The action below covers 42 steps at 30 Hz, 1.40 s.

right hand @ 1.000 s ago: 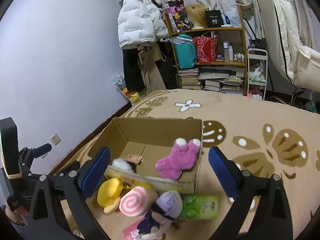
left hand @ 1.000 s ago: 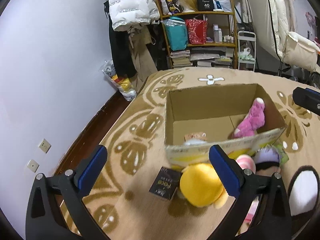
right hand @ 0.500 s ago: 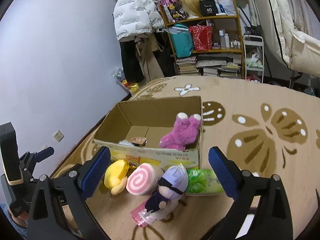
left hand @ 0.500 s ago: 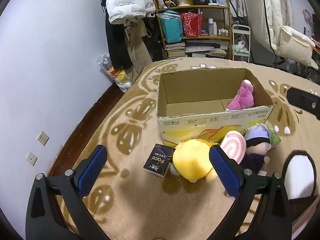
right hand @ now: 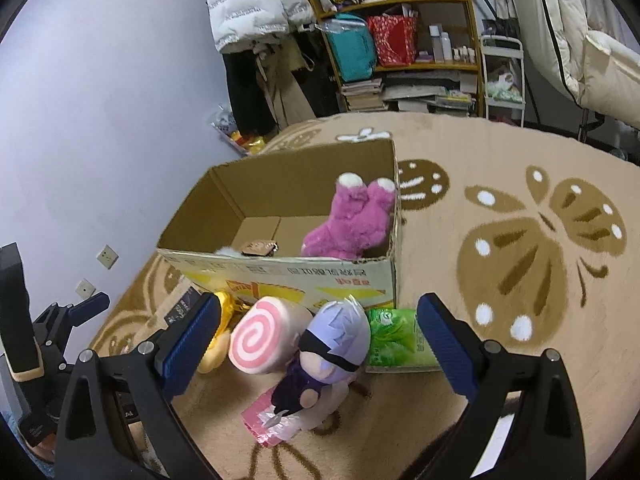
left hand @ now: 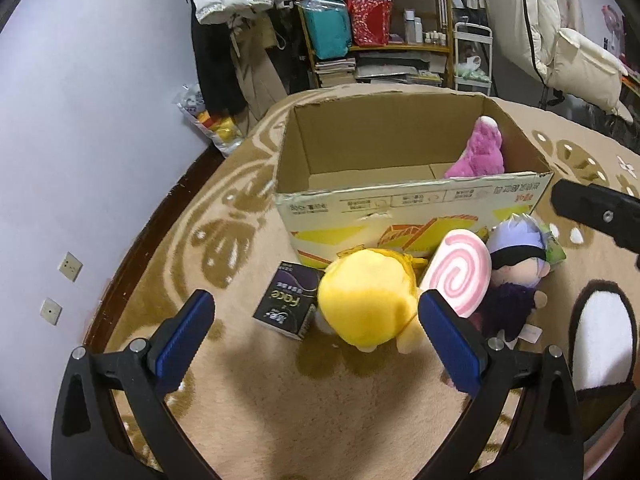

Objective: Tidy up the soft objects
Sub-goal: 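Move both grippers back toward the remaining toys beside the box, then grasp the purple-haired doll with the right gripper while the left gripper grasps the yellow plush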

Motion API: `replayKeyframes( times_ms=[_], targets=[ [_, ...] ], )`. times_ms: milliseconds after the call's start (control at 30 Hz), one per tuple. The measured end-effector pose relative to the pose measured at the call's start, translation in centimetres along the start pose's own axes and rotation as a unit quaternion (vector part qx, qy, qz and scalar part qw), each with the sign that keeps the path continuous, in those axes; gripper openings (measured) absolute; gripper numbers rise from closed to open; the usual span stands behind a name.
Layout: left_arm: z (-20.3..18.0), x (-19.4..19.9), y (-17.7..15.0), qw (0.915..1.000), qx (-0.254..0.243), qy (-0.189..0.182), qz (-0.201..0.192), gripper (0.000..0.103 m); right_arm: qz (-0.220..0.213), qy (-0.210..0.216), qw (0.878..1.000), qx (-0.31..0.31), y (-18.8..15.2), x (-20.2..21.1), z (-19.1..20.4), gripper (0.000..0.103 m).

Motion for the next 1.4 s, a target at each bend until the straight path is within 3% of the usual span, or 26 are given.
replayKeyframes(
  times_ms=[533,967,1200,1267,1400],
  targets=[
    [-2.4,-3.5,-1.5,0.9986,-0.025,-0.015,0.044,0.101,0.061,0.007,0.998,-0.024,-2.2,-4.2,-0.6,0.1],
    [-2.9,-6.8,-2.3,0.9966,-0.03,-0.009,0.077,0.101,0.084,0.016,0.996,-0.036,-2.9,-6.0,-0.7,0.1],
    [-2.7,-7.1,-2.1,0.9972,-0.029,-0.01,0.068,0.101,0.092,0.024,0.994,-0.048,-3.3,-6.4,-0.9,0.1],
    [-2.8,-7.0,-2.1,0.9973,-0.037,-0.008,0.063,0.093,0.092,0.025,0.994,-0.046,-3.3,-6.5,-0.7,0.1],
    [-3.3,-7.1,-2.4,0.9966,-0.04,-0.021,0.069,0.082,0.097,0.03,0.994,-0.037,-3.3,-6.7,-0.2,0.088]
  ],
)
Point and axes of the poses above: each gripper's, at about its wrist camera, not at the fingertips, and x roughly against the way its jaws point, z to its left, y to its top, the point moved 9 cm from there along -x, roughly the way its jaws point, and after that the axes turned 13 degrees about x, right-handed, at the moved point
